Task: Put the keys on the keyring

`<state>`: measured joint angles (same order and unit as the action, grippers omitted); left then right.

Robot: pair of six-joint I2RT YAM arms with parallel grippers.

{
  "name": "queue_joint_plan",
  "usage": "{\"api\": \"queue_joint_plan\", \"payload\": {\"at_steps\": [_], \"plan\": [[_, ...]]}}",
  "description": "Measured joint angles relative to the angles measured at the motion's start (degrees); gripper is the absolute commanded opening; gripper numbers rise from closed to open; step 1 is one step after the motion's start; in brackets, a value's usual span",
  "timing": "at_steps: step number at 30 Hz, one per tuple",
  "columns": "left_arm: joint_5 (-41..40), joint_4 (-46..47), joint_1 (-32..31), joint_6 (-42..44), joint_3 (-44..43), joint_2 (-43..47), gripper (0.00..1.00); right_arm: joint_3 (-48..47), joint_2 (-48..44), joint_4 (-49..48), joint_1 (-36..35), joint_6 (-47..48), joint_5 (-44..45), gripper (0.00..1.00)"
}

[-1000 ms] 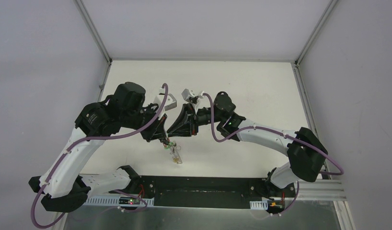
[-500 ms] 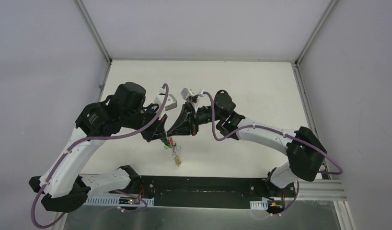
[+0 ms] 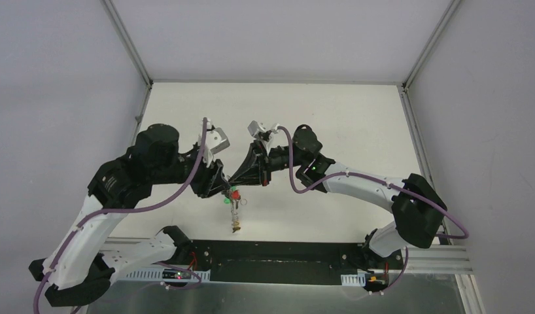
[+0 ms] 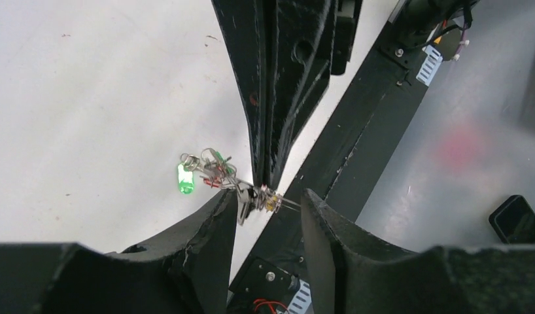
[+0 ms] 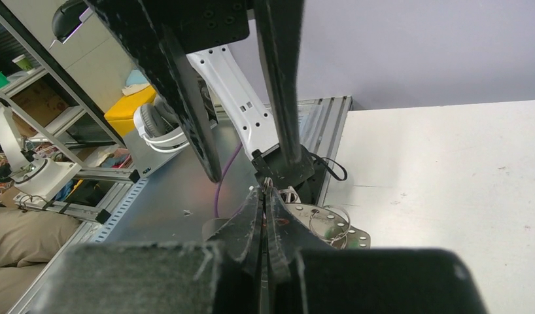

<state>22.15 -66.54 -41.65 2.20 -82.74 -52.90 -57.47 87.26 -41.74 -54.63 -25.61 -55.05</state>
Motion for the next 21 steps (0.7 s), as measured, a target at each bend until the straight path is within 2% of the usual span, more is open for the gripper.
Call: {"api": "queue_joint_plan", "payload": {"at_steps": [12,17,21], "plan": [[-4.0,18.2,0.0,-5.4,21.5,27.4,0.36,0.2,-1.2,0.0,0.0,0.0,0.8,0.00],[-5.6,21.2,0.0,-6.1,26.4,31.9,0.22,0.2,-1.2,0.0,0.0,0.0,0.9,0.00],[-7.4,22.9,0.0,-6.2,28.5,32.2,0.17,0.2,-1.4,0.0,0.0,0.0,0.9,0.00]]}}
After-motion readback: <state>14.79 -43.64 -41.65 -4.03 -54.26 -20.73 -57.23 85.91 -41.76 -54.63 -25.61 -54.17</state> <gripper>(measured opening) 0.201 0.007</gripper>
